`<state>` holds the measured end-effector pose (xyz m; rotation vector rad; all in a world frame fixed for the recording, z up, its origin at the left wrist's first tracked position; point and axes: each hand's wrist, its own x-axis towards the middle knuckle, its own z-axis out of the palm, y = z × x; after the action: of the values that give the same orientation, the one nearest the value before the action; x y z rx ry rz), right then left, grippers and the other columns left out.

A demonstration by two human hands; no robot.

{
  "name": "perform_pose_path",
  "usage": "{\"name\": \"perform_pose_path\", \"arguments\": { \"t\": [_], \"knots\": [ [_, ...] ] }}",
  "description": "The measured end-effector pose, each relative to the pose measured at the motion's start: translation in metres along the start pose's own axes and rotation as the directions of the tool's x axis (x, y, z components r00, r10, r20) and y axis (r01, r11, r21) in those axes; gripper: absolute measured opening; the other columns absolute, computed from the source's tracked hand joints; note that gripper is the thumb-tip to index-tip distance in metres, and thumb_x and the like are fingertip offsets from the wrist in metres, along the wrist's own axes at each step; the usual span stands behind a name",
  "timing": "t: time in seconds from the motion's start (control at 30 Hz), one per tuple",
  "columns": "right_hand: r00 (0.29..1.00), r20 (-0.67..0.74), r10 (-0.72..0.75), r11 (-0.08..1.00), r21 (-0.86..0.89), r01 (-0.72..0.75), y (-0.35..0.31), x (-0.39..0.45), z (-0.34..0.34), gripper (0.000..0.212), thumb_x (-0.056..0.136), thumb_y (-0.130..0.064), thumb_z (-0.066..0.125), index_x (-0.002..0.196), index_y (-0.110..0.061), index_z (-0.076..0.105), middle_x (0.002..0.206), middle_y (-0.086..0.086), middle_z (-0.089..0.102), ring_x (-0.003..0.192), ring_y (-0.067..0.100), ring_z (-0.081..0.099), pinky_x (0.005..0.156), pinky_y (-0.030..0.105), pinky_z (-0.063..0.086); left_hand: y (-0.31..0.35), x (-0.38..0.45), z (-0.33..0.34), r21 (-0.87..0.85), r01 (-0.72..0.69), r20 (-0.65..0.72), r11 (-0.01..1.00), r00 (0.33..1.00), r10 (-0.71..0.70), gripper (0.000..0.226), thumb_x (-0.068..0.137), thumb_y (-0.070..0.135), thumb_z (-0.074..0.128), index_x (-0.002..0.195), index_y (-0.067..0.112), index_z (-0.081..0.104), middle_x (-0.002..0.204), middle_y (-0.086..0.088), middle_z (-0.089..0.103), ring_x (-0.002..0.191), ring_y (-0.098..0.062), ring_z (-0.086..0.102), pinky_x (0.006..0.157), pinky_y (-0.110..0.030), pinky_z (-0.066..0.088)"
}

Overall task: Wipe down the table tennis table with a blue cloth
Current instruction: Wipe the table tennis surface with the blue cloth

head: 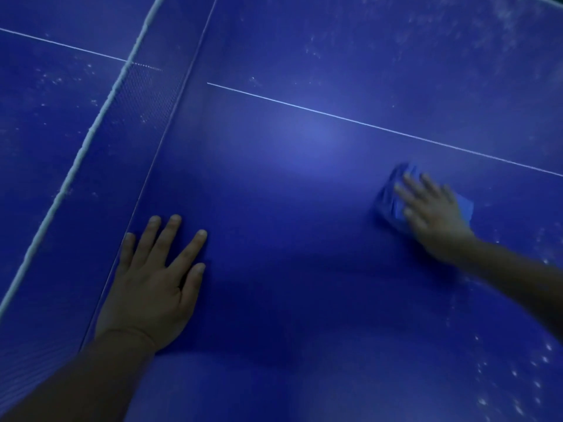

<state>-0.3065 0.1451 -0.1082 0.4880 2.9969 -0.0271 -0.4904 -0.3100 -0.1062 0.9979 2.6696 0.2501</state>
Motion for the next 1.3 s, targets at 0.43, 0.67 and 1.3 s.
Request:
{"name": "perform_pose_path", "arguments": {
  "t": [0.43, 0.67, 1.3],
  "knots": [
    [0.879, 0.142, -0.455, 0.886, -0.032, 0.463, -0.063, -0.208, 0.026, 0.048, 0.106, -0.045, 0.024, 0.152, -0.033, 0.034, 0.163, 0.002, 0.023, 0.149, 0.039, 0.019, 0.116, 0.061, 0.013, 0.011, -0.012, 0.002, 0.117, 0.061, -0.102, 0.991, 0.994, -0.049, 0.069, 0.096, 0.054, 0.012, 0.156, 0.022, 0.026, 0.164, -0.008, 0.018, 0.152, -0.028, 0.008, 0.121, -0.052, 0.003],
    [0.967, 0.026, 0.253, 0.965, 0.065, -0.254, 0.014, -0.061, 0.003, 0.067, 0.094, -0.057, 0.008, 0.156, -0.035, 0.02, 0.166, -0.005, 0.015, 0.152, 0.028, 0.009, 0.118, 0.057, 0.008, 0.084, -0.099, 0.04, 0.035, -0.134, -0.125, 0.99, 0.983, 0.138, 0.067, 0.1, 0.047, 0.02, 0.147, 0.004, 0.042, 0.158, -0.017, 0.031, 0.147, -0.034, 0.024, 0.118, -0.057, 0.015],
    [0.971, -0.013, 0.237, 0.968, 0.089, -0.235, -0.029, -0.136, 0.016, 0.057, 0.102, -0.048, 0.017, 0.156, -0.032, 0.025, 0.165, -0.003, 0.017, 0.152, 0.031, 0.008, 0.118, 0.061, 0.008, 0.132, -0.133, 0.07, 0.116, -0.204, 0.056, 0.972, 0.978, 0.199, 0.063, 0.1, 0.046, 0.02, 0.156, 0.018, 0.021, 0.165, -0.003, 0.011, 0.153, -0.024, 0.001, 0.122, -0.054, 0.004]
  ]
}}
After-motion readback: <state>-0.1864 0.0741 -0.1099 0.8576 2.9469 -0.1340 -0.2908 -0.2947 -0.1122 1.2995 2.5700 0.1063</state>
